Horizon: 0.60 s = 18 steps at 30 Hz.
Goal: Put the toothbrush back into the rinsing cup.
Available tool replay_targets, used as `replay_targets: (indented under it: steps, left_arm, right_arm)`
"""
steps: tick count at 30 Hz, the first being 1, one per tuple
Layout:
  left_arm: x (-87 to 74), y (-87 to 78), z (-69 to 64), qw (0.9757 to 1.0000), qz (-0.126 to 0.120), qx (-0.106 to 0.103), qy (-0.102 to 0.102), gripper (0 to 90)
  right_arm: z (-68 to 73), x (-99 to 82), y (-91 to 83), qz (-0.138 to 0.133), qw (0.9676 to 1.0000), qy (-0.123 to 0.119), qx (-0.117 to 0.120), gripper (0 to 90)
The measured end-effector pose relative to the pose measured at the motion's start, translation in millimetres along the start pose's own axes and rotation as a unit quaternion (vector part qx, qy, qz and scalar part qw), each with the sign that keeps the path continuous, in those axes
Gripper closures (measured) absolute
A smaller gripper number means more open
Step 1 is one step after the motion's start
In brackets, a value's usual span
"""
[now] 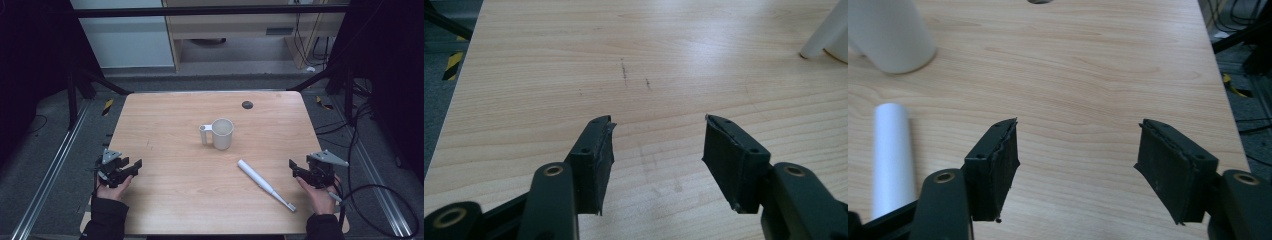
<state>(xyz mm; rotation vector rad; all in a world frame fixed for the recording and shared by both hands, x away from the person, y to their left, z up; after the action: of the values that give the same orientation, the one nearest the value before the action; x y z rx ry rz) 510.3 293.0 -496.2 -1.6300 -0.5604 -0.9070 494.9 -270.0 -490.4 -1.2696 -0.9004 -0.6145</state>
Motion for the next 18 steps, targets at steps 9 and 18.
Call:
replay_targets:
  steps: [9, 18]
  left_arm:
    - [-1.8, -3.8, -7.5, 0.9998, 0.014, -0.012, 0.003, 57.1]
    - [-3.7, -5.3, -12.2, 0.9996, 0.021, -0.016, 0.011, 60.4]
  right_arm:
    - [23.5, -3.7, -19.0, 0.01, 0.9991, -0.02, 0.037, 42.4]
    - [38.3, -3.2, -24.4, 0.017, 0.9975, -0.027, 0.062, 47.8]
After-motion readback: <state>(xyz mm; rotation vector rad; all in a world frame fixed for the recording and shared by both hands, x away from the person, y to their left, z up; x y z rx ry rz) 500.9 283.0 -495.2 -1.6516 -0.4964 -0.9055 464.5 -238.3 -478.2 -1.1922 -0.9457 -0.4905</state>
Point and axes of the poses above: each handheld gripper's, and its own axes: y roughly forward along the jaws, x roughly out of its top, z roughly to its left, the point moved 6 cm from there along y, roughly forward along the jaws
